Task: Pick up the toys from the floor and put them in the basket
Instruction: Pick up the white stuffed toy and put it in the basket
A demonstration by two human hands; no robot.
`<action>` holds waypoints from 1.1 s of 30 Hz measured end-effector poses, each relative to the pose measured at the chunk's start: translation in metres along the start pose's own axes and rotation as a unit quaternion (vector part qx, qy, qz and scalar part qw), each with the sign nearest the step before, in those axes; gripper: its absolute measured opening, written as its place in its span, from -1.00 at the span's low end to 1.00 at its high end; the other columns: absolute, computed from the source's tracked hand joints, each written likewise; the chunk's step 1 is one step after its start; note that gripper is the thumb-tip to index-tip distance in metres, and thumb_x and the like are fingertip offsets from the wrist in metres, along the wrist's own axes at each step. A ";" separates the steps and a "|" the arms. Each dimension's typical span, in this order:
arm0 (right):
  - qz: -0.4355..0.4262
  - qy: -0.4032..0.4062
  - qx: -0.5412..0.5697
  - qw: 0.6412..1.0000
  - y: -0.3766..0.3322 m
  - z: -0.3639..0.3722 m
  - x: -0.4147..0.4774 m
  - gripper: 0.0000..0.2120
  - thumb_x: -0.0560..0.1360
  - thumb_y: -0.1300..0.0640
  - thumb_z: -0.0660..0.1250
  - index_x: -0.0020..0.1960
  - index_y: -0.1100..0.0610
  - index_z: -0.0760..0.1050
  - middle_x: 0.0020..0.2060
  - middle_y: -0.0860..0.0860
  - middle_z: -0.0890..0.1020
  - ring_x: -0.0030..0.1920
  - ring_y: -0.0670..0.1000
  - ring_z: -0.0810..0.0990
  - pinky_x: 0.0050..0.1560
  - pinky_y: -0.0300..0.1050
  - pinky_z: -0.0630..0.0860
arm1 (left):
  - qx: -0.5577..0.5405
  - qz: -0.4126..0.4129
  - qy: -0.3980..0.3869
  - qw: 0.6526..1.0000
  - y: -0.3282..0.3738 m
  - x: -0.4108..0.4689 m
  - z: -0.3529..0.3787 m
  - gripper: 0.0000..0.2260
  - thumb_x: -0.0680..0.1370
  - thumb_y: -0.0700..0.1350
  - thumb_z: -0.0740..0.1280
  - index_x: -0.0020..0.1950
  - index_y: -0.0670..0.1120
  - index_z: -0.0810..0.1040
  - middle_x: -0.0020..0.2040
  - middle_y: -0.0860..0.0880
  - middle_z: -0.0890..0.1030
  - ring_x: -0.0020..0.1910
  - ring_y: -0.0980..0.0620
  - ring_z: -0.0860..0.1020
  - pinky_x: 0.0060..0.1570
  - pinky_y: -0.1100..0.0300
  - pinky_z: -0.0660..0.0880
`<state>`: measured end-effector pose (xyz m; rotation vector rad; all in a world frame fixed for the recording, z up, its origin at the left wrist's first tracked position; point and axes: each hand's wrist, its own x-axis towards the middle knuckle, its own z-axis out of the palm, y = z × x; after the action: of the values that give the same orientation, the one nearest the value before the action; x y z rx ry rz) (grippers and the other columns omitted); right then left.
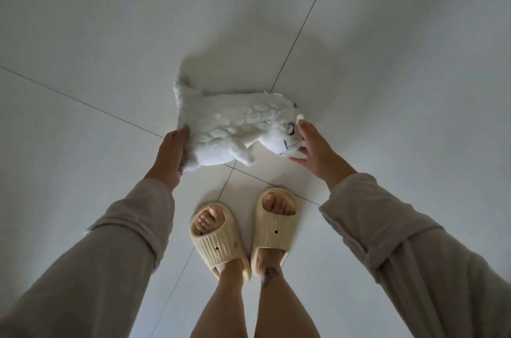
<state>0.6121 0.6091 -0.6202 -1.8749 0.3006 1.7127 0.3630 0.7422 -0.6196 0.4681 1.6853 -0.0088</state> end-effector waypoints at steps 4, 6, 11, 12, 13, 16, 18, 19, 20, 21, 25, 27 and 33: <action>0.001 0.000 0.017 1.000 0.003 0.004 -0.053 -0.57 0.54 -0.17 0.17 0.34 0.00 0.32 0.34 0.08 0.39 0.31 0.21 0.43 0.19 0.19 0.51 | -0.019 0.006 -0.041 0.999 -0.004 -0.038 -0.030 -0.56 0.46 0.12 0.29 0.22 -0.13 0.46 0.14 -0.14 0.52 0.04 -0.13 0.52 -0.17 0.13 0.45; 0.002 0.000 0.052 0.999 0.008 0.004 -0.096 -0.67 0.54 -0.13 0.19 0.24 0.00 0.36 0.29 0.06 0.43 0.29 0.20 0.46 0.10 0.13 0.56 | -0.021 0.027 -0.055 0.998 0.002 -0.076 -0.041 -0.66 0.47 0.12 0.26 0.05 -0.13 0.51 -0.09 -0.10 0.52 -0.27 0.01 0.56 -0.35 0.29 0.47; 0.002 0.039 0.060 0.997 0.017 0.000 -0.235 -0.76 0.55 -0.05 0.21 0.14 0.04 0.38 0.23 0.11 0.48 0.26 0.17 0.48 0.09 0.09 0.54 | -0.046 -0.001 -0.072 0.996 0.014 -0.203 -0.070 -0.77 0.40 0.11 0.31 -0.36 -0.01 0.52 -0.41 0.06 0.51 -0.38 0.05 0.46 -0.29 0.21 0.40; 0.002 0.050 0.050 0.998 0.016 -0.002 -0.266 -0.77 0.55 -0.04 0.21 0.13 0.06 0.37 0.18 0.10 0.49 0.22 0.15 0.49 0.02 0.03 0.55 | -0.042 -0.001 -0.085 0.995 0.014 -0.232 -0.075 -0.75 0.40 0.11 0.31 -0.39 0.00 0.54 -0.42 0.07 0.52 -0.38 0.06 0.47 -0.31 0.22 0.39; 0.002 0.059 0.039 0.997 0.014 -0.004 -0.298 -0.77 0.55 -0.02 0.21 0.12 0.10 0.37 0.13 0.09 0.50 0.17 0.12 0.50 -0.07 -0.04 0.55 | -0.036 0.004 -0.096 0.995 0.014 -0.262 -0.081 -0.76 0.41 0.10 0.30 -0.36 -0.01 0.56 -0.40 0.06 0.54 -0.37 0.06 0.50 -0.31 0.20 0.39; -0.007 0.084 0.008 0.996 0.008 -0.009 -0.389 -0.77 0.55 0.04 0.23 0.08 0.18 0.36 -0.01 0.06 0.50 0.05 0.07 0.50 -0.17 -0.13 0.53 | -0.016 0.021 -0.097 0.995 0.015 -0.349 -0.104 -0.76 0.44 0.10 0.28 -0.21 -0.06 0.57 -0.32 0.02 0.57 -0.26 0.00 0.54 -0.22 0.14 0.44; -0.001 0.085 -0.001 0.996 0.005 -0.010 -0.445 -0.77 0.54 0.05 0.24 0.06 0.21 0.36 0.01 0.09 0.51 0.03 0.06 0.54 -0.15 -0.12 0.55 | -0.008 0.022 -0.087 0.996 0.016 -0.401 -0.117 -0.70 0.44 0.10 0.29 -0.02 -0.11 0.55 -0.13 -0.10 0.55 -0.07 -0.08 0.52 -0.05 0.01 0.48; 0.004 0.083 -0.001 0.997 0.005 -0.009 -0.470 -0.77 0.54 0.06 0.25 0.05 0.22 0.37 0.05 0.13 0.52 0.07 0.10 0.55 -0.14 -0.10 0.56 | -0.009 0.018 -0.081 0.997 0.018 -0.425 -0.122 -0.64 0.44 0.10 0.29 0.06 -0.13 0.54 -0.05 -0.14 0.53 -0.01 -0.11 0.51 0.06 -0.06 0.48; 0.006 0.084 0.003 0.996 0.004 -0.007 -0.493 -0.78 0.53 0.07 0.25 0.05 0.22 0.38 0.09 0.16 0.53 0.12 0.14 0.55 -0.14 -0.09 0.57 | -0.016 0.014 -0.076 0.997 0.022 -0.447 -0.127 -0.61 0.44 0.09 0.29 0.12 -0.16 0.54 0.01 -0.16 0.53 0.03 -0.13 0.51 0.15 -0.12 0.46; 0.005 0.086 0.007 0.996 0.003 -0.006 -0.513 -0.79 0.53 0.08 0.25 0.03 0.22 0.38 0.11 0.19 0.53 0.15 0.17 0.54 -0.16 -0.08 0.57 | -0.025 0.013 -0.072 0.997 0.025 -0.468 -0.131 -0.61 0.45 0.07 0.29 0.13 -0.17 0.54 0.03 -0.16 0.53 0.05 -0.14 0.51 0.19 -0.12 0.44; -0.030 0.088 0.023 0.995 -0.004 -0.003 -0.583 -0.85 0.54 0.11 0.25 -0.03 0.20 0.39 0.01 0.15 0.53 0.03 0.12 0.54 -0.14 -0.05 0.58 | -0.051 0.030 -0.059 0.997 0.040 -0.537 -0.144 -0.78 0.50 0.04 0.26 -0.06 -0.11 0.50 -0.06 -0.15 0.50 -0.11 -0.12 0.49 -0.05 0.07 0.45; -0.064 0.088 0.025 0.994 -0.010 -0.006 -0.612 -0.87 0.54 0.13 0.25 -0.01 0.20 0.40 -0.04 0.11 0.53 -0.04 0.07 0.54 -0.14 -0.06 0.57 | -0.058 0.044 -0.064 0.995 0.046 -0.563 -0.150 -0.76 0.51 0.05 0.25 0.02 -0.11 0.49 -0.01 -0.15 0.49 -0.09 -0.12 0.48 -0.05 0.05 0.44; -0.155 0.087 0.018 0.984 -0.022 -0.027 -0.666 -0.76 0.54 0.09 0.25 0.11 0.22 0.46 0.08 0.14 0.56 0.12 0.14 0.55 -0.01 0.00 0.59 | -0.054 0.057 -0.090 0.993 0.067 -0.627 -0.150 -0.70 0.50 0.10 0.25 0.08 -0.08 0.50 -0.11 -0.17 0.55 -0.27 -0.14 0.51 -0.34 0.16 0.48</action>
<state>0.5449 0.4715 0.0293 -1.9329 0.0985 1.3338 0.3003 0.6571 0.0196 0.4686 1.4731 0.1203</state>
